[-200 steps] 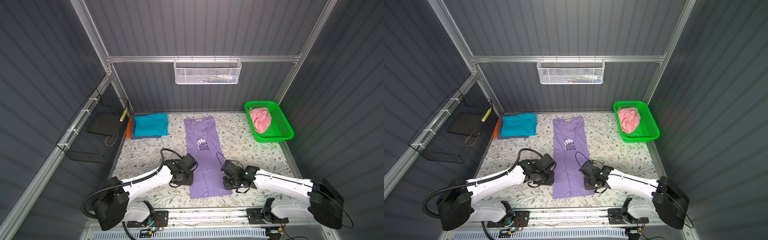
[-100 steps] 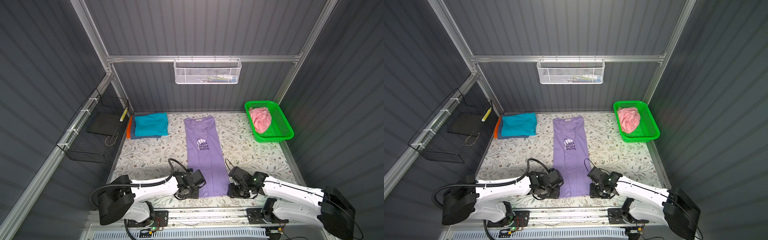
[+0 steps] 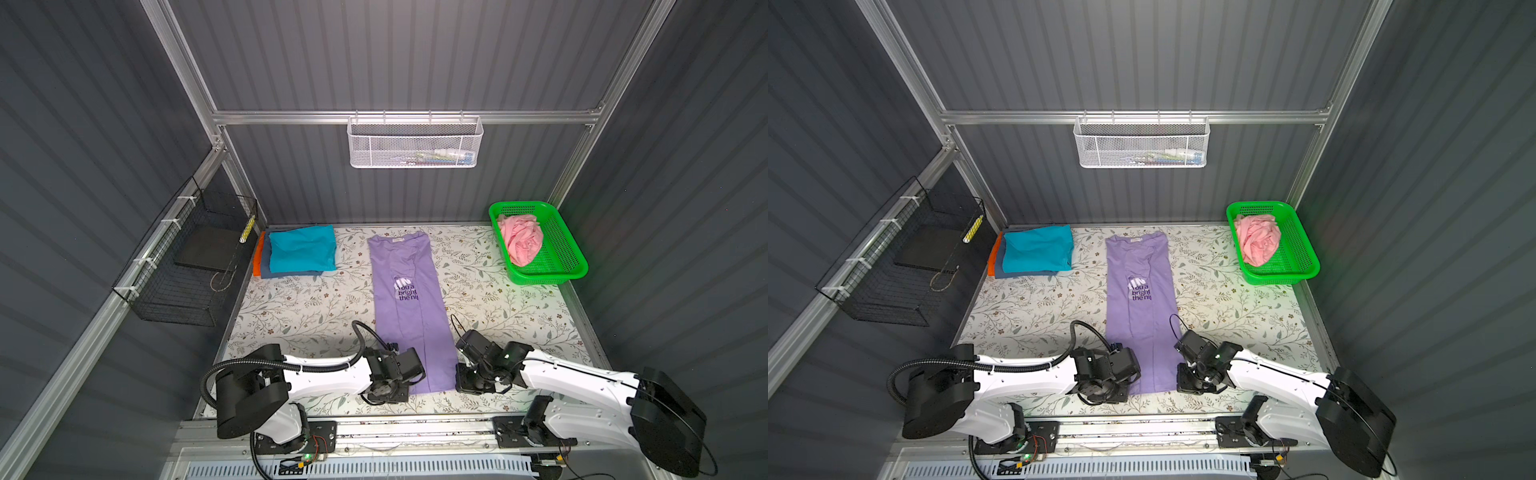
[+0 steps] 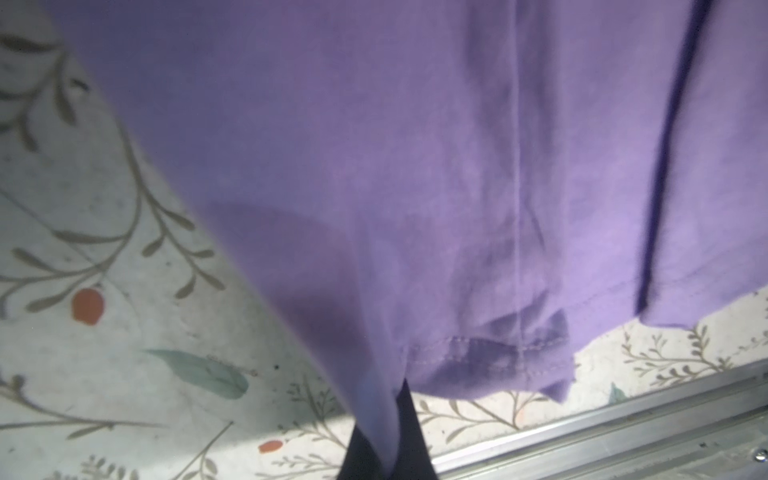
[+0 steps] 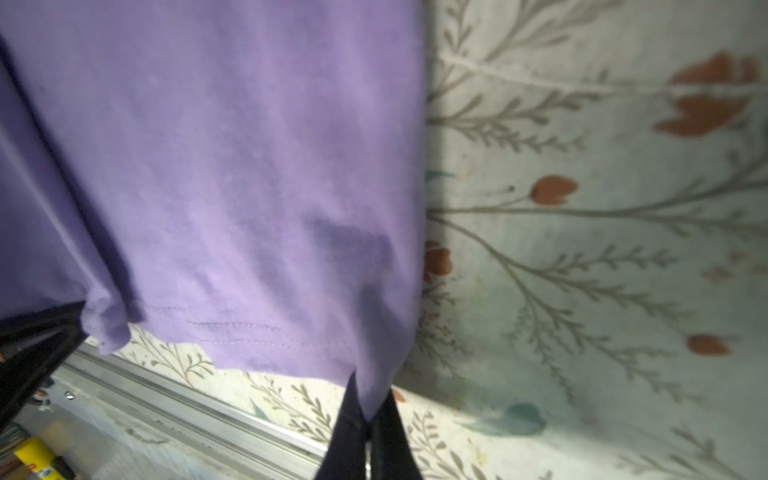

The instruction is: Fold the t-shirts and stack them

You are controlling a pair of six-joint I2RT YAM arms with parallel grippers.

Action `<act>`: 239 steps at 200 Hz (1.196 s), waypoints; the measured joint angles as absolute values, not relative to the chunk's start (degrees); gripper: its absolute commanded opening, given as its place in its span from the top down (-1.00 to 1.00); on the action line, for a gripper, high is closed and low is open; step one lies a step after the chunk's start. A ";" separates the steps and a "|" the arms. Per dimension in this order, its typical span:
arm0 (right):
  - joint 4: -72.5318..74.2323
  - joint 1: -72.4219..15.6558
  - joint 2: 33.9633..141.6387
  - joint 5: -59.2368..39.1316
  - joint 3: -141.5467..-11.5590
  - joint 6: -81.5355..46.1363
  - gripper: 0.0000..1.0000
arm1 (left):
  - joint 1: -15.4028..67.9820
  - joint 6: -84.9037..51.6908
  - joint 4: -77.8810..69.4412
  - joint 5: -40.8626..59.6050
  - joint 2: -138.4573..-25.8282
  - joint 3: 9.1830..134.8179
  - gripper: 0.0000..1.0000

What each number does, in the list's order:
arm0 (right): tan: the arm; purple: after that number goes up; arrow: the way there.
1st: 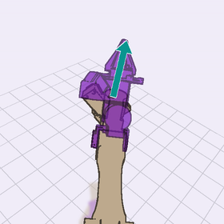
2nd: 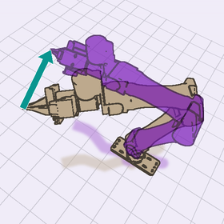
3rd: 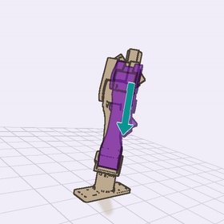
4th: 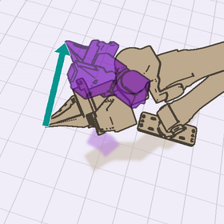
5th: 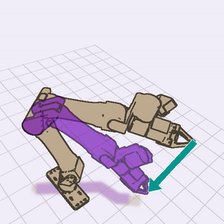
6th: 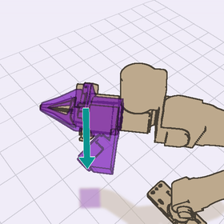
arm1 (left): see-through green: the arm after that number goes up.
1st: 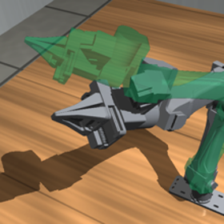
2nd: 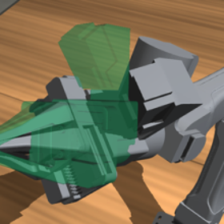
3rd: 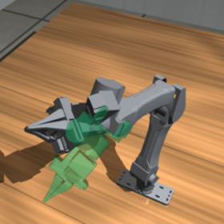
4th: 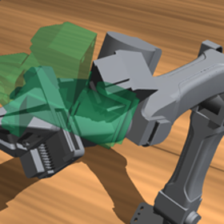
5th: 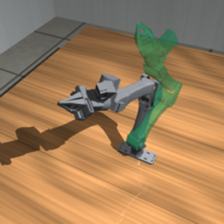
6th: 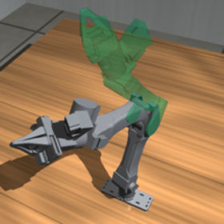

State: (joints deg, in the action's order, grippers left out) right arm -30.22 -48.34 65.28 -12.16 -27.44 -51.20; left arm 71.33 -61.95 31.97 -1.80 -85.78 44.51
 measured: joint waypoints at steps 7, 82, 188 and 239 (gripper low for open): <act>-30.55 -47.88 65.28 -12.40 -27.70 -50.96 1.00 | 71.31 -61.89 32.93 -2.17 -86.02 45.04 1.00; -33.95 -35.73 73.08 -15.05 -46.63 -41.34 1.00 | 56.03 -48.69 44.77 -7.75 -88.79 64.36 1.00; -27.73 -24.29 110.96 -18.02 -82.50 -31.64 1.00 | 34.48 -32.47 43.18 -8.71 -112.77 88.97 1.00; -29.12 -21.28 119.72 -20.40 -91.02 -30.20 0.73 | 31.48 -30.00 43.35 -5.87 -121.75 97.49 0.57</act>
